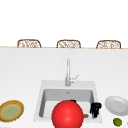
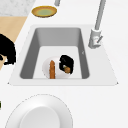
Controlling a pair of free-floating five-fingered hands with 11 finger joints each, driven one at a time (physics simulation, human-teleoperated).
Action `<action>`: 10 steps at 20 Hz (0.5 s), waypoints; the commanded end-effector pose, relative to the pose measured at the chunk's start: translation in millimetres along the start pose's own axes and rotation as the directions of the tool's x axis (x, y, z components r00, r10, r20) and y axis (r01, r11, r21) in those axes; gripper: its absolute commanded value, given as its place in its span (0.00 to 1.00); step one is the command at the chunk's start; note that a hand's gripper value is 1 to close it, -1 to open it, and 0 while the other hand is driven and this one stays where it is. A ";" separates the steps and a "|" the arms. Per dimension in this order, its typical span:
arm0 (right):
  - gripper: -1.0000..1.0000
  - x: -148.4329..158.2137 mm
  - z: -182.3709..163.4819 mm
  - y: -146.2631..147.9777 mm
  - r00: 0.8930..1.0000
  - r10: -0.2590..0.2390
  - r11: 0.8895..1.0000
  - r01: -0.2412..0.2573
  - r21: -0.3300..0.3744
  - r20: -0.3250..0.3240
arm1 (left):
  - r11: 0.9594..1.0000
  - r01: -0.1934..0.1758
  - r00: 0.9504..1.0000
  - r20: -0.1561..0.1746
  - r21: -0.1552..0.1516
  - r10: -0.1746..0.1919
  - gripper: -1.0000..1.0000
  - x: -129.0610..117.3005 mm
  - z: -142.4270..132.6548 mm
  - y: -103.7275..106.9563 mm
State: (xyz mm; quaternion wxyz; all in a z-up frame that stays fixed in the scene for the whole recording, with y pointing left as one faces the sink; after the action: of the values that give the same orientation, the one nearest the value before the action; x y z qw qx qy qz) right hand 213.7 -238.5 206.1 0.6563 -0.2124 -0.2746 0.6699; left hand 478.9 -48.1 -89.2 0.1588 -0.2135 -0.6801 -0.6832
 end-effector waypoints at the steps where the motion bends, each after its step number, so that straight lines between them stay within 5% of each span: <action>1: 0.50 0.0 0.0 0.0 1.000 0.000 1.000 0.000 0.000 0.000 | 1.000 -0.010 1.000 0.003 0.006 0.010 1.00 -5.4 3.3 -3.7; 4: 0.50 0.0 0.0 0.0 1.000 0.000 1.000 0.000 0.000 0.000 | 0.999 0.045 0.999 0.004 0.000 -0.045 1.00 4.6 2.0 14.0; 10: 0.50 0.0 0.0 0.0 1.000 0.000 1.000 0.000 0.000 0.000 | 0.998 0.058 0.998 0.027 0.027 -0.058 1.00 27.7 19.6 58.1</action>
State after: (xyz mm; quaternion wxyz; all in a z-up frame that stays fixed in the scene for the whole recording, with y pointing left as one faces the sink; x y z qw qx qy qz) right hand 213.7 -238.5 206.1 0.6563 -0.2124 -0.2746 0.6699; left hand 486.2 -39.4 -47.6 0.1499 -0.1960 -0.6900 -0.6804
